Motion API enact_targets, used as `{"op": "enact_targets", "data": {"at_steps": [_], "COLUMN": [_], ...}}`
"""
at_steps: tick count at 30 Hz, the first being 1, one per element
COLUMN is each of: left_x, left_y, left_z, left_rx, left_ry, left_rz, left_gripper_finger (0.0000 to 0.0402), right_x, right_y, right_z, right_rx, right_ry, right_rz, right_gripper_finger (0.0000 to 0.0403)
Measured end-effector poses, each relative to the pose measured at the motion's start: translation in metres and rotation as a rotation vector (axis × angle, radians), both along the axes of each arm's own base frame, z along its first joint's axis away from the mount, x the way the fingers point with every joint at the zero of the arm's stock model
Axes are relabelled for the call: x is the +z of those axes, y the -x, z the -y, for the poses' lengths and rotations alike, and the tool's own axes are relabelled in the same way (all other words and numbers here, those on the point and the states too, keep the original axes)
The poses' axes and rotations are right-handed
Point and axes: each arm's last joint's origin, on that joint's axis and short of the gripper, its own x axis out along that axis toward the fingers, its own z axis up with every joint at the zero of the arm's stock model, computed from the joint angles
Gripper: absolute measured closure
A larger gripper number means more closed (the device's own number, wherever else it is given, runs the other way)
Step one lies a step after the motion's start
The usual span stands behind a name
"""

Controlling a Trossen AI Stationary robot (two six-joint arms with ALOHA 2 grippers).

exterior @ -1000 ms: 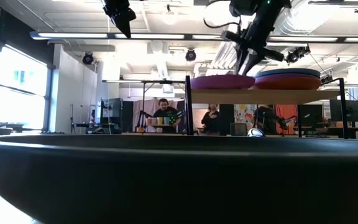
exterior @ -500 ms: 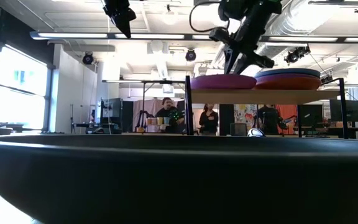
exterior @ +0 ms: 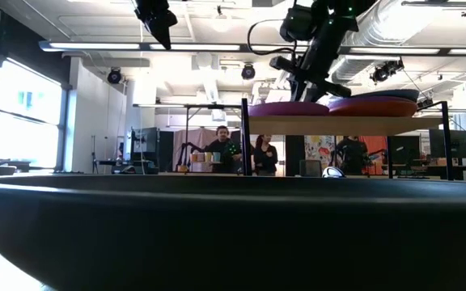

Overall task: Place and stack plates onto a shelf
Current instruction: Put the violet plate on the shelf, then stack the right black plate on top of the violet plate on the shelf

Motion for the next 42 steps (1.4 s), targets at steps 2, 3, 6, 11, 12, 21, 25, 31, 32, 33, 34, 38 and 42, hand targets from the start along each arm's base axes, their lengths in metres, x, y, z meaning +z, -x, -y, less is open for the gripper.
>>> {"op": "enact_targets", "data": {"at_steps": [2, 3, 6, 11, 12, 21, 25, 31, 32, 33, 34, 38, 42], "left_x": [-0.001, -0.001, -0.001, -0.001, -0.001, -0.012, -0.018, -0.02, -0.021, -0.021, -0.021, -0.022, -0.022], "left_y": [-0.001, -0.001, -0.001, -0.002, -0.002, 0.009, 0.014, 0.013, 0.012, 0.012, 0.011, 0.009, 0.008], "left_z": [0.001, 0.001, 0.002, 0.002, 0.002, 0.008, 0.013, 0.022, 0.023, 0.025, 0.026, 0.031, 0.035], "left_rx": [-0.021, -0.028, -0.042, -0.043, -0.043, 0.013, 0.032, -0.015, -0.024, -0.033, -0.043, -0.056, -0.044], "left_ry": [0.026, 0.038, 0.053, 0.053, 0.053, 0.246, 0.4, 0.552, 0.577, 0.597, 0.615, 0.644, 0.668], "left_rz": [0.009, 0.016, 0.021, 0.02, 0.02, 0.021, 0.04, 0.067, 0.075, 0.079, 0.082, 0.089, 0.11], "left_gripper_finger": [0.0296, 0.0296, 0.0296, 0.0296, 0.0296, 0.0296, 0.0296, 0.0296, 0.0296, 0.0296, 0.0296, 0.0296, 0.0296], "right_x": [0.001, 0.002, 0.004, 0.027, 0.033, 0.092, 0.11, 0.098, 0.093, 0.087, 0.083, 0.065, 0.051], "right_y": [-0.001, -0.001, -0.004, -0.011, -0.012, -0.004, -0.004, -0.007, -0.008, -0.009, -0.009, -0.01, -0.007], "right_z": [0.001, 0.001, -0.004, -0.01, -0.011, -0.047, -0.081, -0.144, -0.154, -0.165, -0.175, -0.213, -0.244], "right_rx": [0.014, 0.019, 0.04, 0.054, 0.06, 0.178, 0.328, 0.642, 0.679, 0.712, 0.743, 0.857, 0.968], "right_ry": [-0.009, -0.011, -0.018, 0.04, 0.061, 0.061, 0.072, 0.078, 0.068, 0.06, 0.056, 0.052, 0.052], "right_rz": [0.028, 0.036, 0.047, 0.074, 0.07, -0.02, -0.059, -0.175, -0.19, -0.208, -0.222, -0.219, -0.205], "right_gripper_finger": [0.0334, 0.0334, 0.0334, 0.0334, 0.0334, 0.0334, 0.0334, 0.0334, 0.0334, 0.0334, 0.0334, 0.0334, 0.0334]}}
